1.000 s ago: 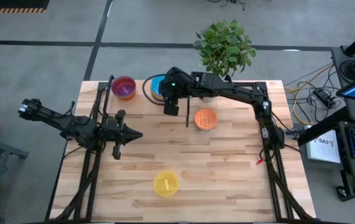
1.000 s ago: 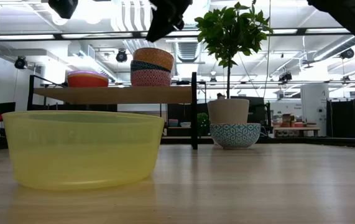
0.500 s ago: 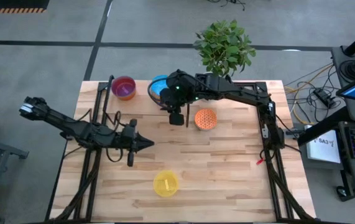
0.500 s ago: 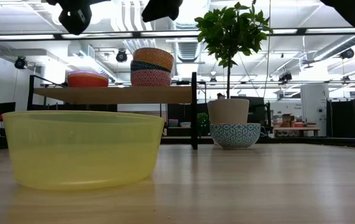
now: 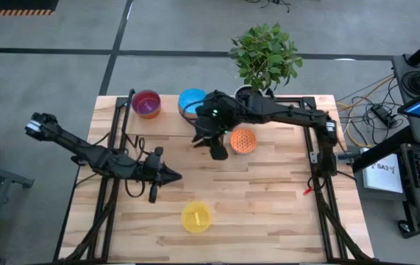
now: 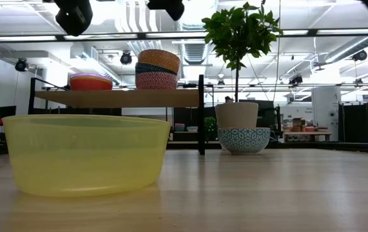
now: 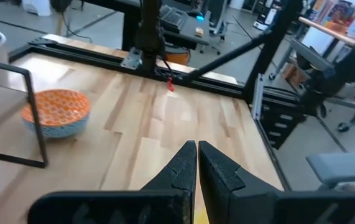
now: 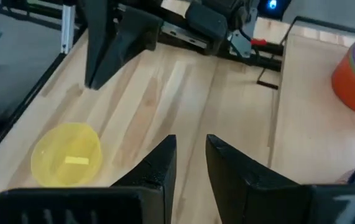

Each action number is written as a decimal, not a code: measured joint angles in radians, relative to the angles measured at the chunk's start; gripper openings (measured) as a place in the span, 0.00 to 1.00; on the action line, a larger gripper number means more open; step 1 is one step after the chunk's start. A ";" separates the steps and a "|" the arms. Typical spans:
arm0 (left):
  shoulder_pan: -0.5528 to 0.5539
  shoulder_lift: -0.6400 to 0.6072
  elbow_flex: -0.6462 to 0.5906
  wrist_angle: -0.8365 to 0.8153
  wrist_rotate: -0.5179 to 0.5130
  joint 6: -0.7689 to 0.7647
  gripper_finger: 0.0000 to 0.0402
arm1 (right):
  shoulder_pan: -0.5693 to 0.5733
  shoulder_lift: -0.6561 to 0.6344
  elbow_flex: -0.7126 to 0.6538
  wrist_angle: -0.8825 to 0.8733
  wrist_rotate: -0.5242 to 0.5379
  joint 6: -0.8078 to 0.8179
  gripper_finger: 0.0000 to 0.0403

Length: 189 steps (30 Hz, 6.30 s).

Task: Place and stack bowls onto a shelf
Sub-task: Stack the yellow bowl on the purple bowl on the shelf

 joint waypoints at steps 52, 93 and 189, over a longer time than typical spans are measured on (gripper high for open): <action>-0.029 0.918 0.585 -0.711 0.244 -0.399 0.39 | 0.260 -0.815 -1.208 0.741 0.167 0.040 0.19; 0.292 0.092 0.505 -1.180 -0.204 -0.490 0.00 | 0.260 -0.815 -1.208 0.743 0.168 0.071 0.19; 1.387 0.119 0.616 -1.105 0.213 0.284 0.01 | 0.259 -0.814 -1.219 0.734 0.168 0.067 0.19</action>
